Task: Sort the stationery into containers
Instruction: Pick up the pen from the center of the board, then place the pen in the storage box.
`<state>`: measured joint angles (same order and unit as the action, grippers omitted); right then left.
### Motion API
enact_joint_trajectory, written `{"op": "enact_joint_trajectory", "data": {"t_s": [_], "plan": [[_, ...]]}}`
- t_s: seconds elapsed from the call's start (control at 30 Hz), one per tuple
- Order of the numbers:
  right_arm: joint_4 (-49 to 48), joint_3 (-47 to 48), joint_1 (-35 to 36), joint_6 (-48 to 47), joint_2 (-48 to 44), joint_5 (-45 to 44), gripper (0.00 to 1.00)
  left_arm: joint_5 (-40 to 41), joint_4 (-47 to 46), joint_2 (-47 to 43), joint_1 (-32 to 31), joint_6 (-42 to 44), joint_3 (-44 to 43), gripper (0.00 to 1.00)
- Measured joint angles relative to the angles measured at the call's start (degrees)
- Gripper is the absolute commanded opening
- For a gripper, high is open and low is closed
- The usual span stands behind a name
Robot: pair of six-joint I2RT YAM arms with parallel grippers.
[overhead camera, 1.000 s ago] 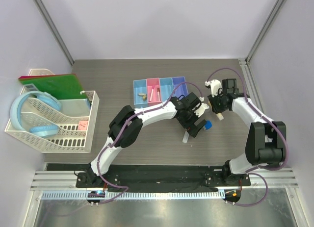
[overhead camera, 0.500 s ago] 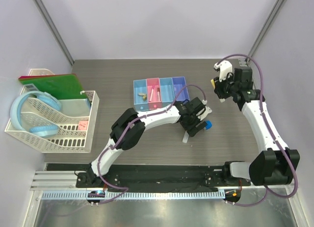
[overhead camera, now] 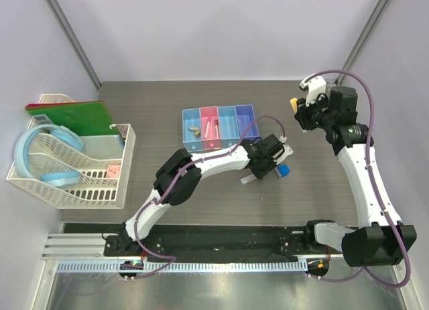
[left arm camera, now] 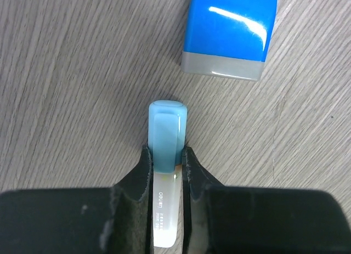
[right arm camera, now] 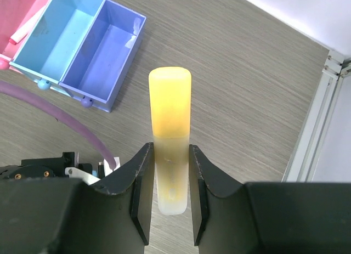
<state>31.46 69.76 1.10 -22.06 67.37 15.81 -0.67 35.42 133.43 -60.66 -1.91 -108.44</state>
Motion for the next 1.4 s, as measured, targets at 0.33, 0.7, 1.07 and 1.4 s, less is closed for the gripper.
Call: {"op": "enact_joint_trajectory", "data": {"t_s": [0.33, 0.7, 1.07, 1.4], "plan": [[-0.1, 1.6, 0.0, 0.2, 0.7, -0.1, 0.23, -7.5, 3.8, -3.6, 2.7, 0.9, 3.2, 0.0], [-3.6, 1.8, 0.0, 4.0, 6.1, 0.0, 0.23, -23.5, -1.7, -14.0, 22.6, -8.2, 2.2, 0.0], [-5.2, 0.5, 0.0, 5.6, 6.6, 1.0, 0.23, -27.0, -17.1, -14.1, 29.9, -15.1, -1.1, 0.0], [-5.8, -1.5, 0.0, 6.0, 6.4, 4.6, 0.23, -24.4, -20.9, -6.8, 30.4, -16.3, -1.1, 0.0]]}}
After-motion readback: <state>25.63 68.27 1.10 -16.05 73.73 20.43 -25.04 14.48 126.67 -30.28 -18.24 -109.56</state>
